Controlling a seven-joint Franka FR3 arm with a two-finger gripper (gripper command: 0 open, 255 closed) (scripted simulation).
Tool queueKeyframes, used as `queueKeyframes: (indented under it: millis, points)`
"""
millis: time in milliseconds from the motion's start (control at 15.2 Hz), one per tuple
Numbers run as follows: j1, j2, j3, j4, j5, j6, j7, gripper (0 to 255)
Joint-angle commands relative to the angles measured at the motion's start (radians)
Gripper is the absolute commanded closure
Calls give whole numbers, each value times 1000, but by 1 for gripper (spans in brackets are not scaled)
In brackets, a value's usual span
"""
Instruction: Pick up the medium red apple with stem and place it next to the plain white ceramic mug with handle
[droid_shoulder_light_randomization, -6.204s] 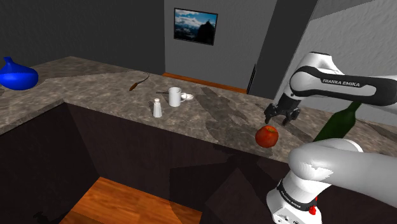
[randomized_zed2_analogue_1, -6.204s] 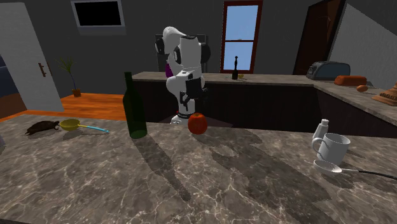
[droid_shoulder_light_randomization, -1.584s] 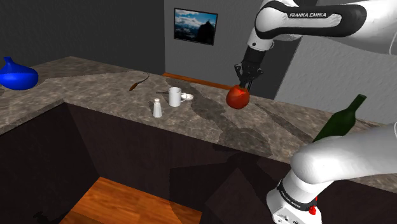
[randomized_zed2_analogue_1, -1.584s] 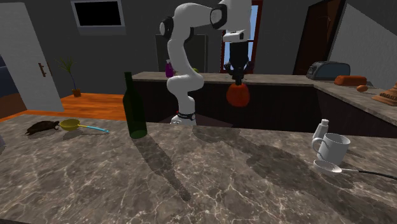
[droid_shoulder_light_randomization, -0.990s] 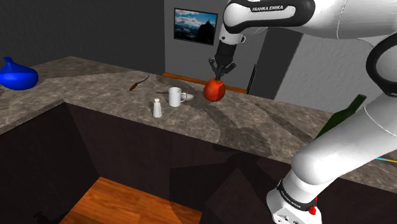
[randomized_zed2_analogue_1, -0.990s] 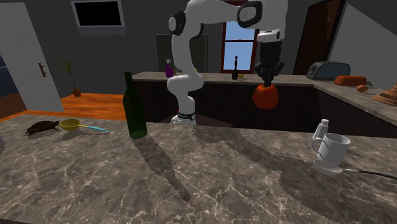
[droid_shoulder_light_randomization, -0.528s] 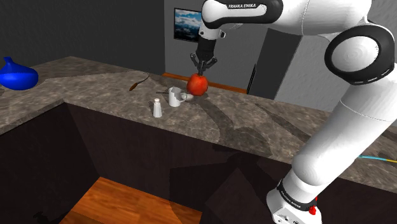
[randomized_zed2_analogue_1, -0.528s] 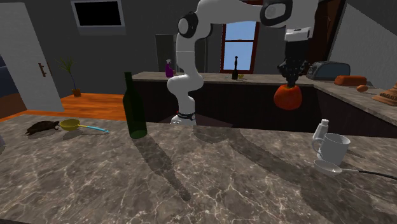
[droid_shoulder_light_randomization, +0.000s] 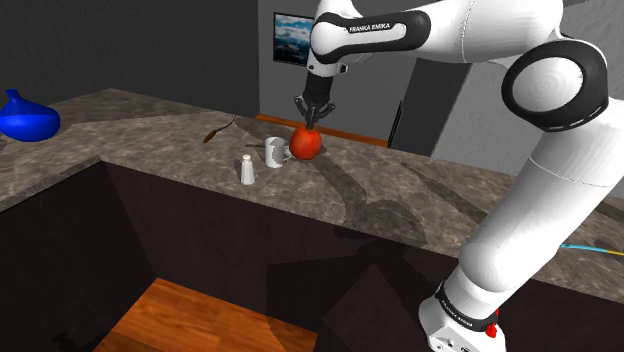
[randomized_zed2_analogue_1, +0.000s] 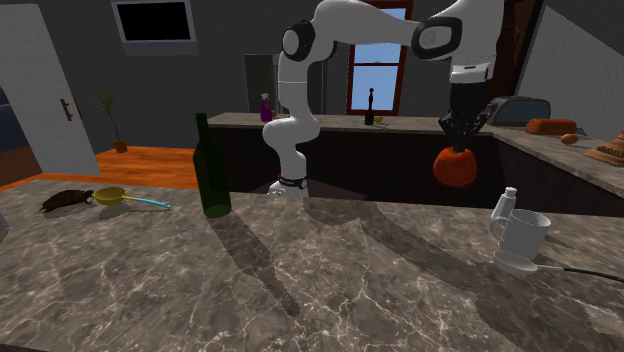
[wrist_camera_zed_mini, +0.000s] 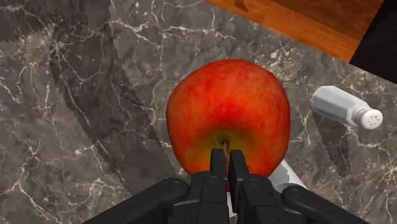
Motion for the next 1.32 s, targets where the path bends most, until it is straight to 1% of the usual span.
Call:
queueKeyframes:
  millis: [0, 1254]
  points:
    - [0, 2, 0, -23, 0, 26, -1, 255]
    - [3, 56, 0, -216, -12, 271, 0, 255]
